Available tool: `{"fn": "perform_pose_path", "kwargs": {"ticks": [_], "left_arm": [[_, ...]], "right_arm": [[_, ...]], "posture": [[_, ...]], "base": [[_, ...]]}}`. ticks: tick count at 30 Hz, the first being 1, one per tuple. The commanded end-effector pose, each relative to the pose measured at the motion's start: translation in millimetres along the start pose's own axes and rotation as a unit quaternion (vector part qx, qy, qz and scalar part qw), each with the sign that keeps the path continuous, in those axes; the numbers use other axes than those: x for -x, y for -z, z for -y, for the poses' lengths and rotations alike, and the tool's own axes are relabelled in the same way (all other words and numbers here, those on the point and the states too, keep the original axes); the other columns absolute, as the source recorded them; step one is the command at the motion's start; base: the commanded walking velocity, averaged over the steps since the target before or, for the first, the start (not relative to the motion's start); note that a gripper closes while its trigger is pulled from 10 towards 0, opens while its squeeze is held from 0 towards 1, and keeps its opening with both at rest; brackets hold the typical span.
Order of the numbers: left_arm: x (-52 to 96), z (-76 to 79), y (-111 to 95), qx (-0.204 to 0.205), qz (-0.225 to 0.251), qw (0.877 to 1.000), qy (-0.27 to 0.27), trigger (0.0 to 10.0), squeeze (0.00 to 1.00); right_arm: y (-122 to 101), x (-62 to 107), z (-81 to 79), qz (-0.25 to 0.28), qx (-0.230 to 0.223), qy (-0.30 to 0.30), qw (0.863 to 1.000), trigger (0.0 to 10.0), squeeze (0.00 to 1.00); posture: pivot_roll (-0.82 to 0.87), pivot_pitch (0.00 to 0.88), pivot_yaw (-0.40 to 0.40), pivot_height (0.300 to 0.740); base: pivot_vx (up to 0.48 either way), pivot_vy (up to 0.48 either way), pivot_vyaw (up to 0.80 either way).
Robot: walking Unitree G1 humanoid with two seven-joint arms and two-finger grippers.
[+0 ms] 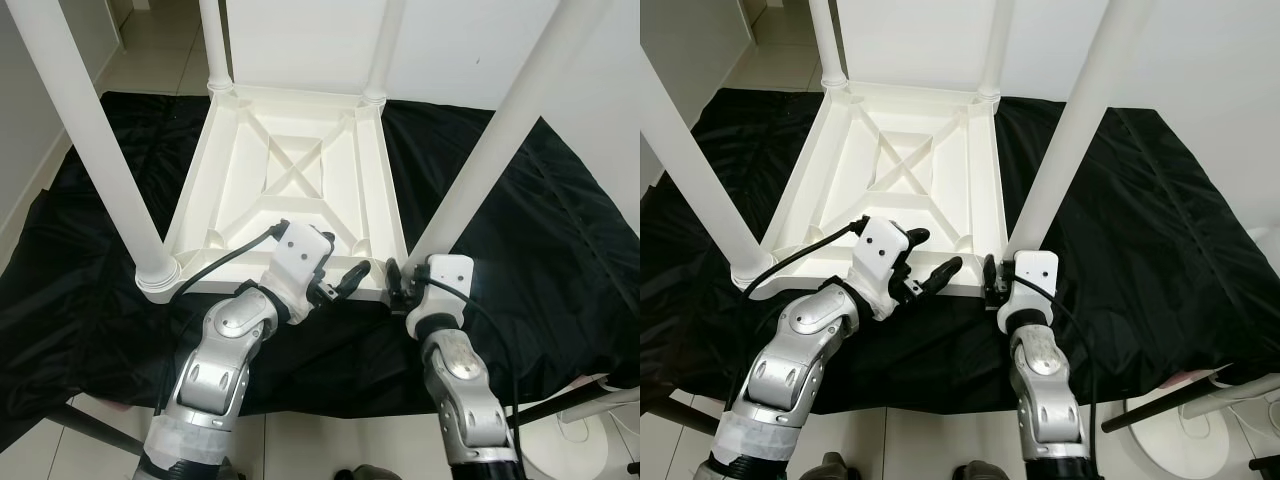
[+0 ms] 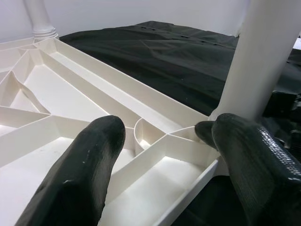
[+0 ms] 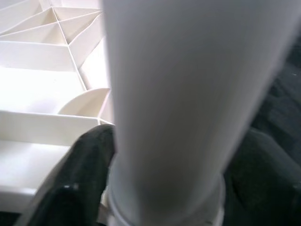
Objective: Building children table
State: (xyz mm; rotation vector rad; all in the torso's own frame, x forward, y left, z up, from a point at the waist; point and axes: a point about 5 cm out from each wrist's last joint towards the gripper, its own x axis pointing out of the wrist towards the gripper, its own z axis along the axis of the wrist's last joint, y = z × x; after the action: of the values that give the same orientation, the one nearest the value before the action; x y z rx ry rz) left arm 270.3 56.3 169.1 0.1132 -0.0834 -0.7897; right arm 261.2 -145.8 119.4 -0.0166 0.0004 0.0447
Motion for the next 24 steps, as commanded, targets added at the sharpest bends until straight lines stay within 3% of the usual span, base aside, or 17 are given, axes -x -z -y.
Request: {"fn": "perform_pose_path", "kwargs": {"ticks": [1, 2, 3, 5, 6, 9, 12, 16, 21, 24], "left_arm": [[-2.3, -0.4, 1.2, 0.003, 0.001, 1.000, -0.011, 10.0, 0.00], [-2.3, -0.4, 1.2, 0.003, 0.001, 1.000, -0.011, 10.0, 0.00], [-2.1, -1.0, 0.6, 0.000, 0.002, 1.000, -0.012, 10.0, 0.00], [-2.1, -1.0, 0.6, 0.000, 0.002, 1.000, -0.012, 10.0, 0.00], [-0.7, -1.7, -0.3, -0.006, 0.003, 1.000, -0.011, 10.0, 0.00], [2.2, -3.2, 0.3, -0.014, 0.003, 1.000, -0.006, 10.0, 0.00], [3.9, -2.8, 1.7, -0.018, -0.002, 1.000, 0.003, 10.0, 0.00], [7.1, 11.8, -3.2, 0.007, 0.011, 0.997, 0.075, 10.0, 0.00], [7.9, 14.5, -2.0, 0.003, 0.008, 0.996, 0.089, 10.0, 0.00], [7.7, 15.6, -1.0, -0.003, 0.004, 0.995, 0.097, 10.0, 0.00]], "right_arm": [[-2.1, 2.9, 7.7, 0.011, -0.003, -0.033, 0.999, 10.0, 0.36], [-2.1, 2.9, 7.7, 0.011, -0.003, -0.033, 0.999, 10.0, 0.36], [-2.9, 5.8, 16.0, 0.011, 0.001, -0.081, 0.997, 10.0, 0.00], [-2.9, 5.8, 16.0, 0.011, 0.001, -0.081, 0.997, 10.0, 0.00], [-5.3, 8.1, 27.1, 0.014, 0.017, -0.122, 0.992, 10.0, 0.00], [-6.9, 8.0, 39.4, 0.017, 0.045, -0.173, 0.984, 10.0, 0.00], [-7.0, 6.2, 44.4, 0.009, 0.042, -0.214, 0.976, 10.0, 0.00], [-9.7, -8.7, 51.9, 0.005, 0.080, -0.263, 0.961, 10.0, 0.00], [-9.8, -18.7, 52.1, -0.001, 0.091, -0.285, 0.954, 10.0, 0.00], [-8.7, -34.4, 49.2, -0.011, 0.101, -0.320, 0.942, 10.0, 0.00]], "posture": [[-0.07, 0.046, -0.043, 0.740], [-0.07, 0.046, -0.043, 0.740], [-0.07, 0.044, -0.041, 0.740], [-0.07, 0.044, -0.041, 0.740], [-0.06, 0.042, -0.049, 0.740], [-0.06, 0.042, -0.050, 0.740], [-0.06, 0.040, -0.040, 0.740], [-0.05, 0.027, -0.033, 0.740], [-0.04, 0.022, -0.031, 0.740], [-0.03, 0.007, -0.032, 0.740]], "base": [[0.000, 0.000, 0.00], [0.000, 0.000, 0.00], [0.000, 0.000, 0.00], [0.000, 0.000, 0.00], [0.000, 0.000, 0.00], [0.000, 0.000, 0.00], [0.000, 0.000, 0.00], [0.000, 0.000, 0.00], [0.000, 0.000, 0.00], [0.000, 0.000, 0.00]]}}
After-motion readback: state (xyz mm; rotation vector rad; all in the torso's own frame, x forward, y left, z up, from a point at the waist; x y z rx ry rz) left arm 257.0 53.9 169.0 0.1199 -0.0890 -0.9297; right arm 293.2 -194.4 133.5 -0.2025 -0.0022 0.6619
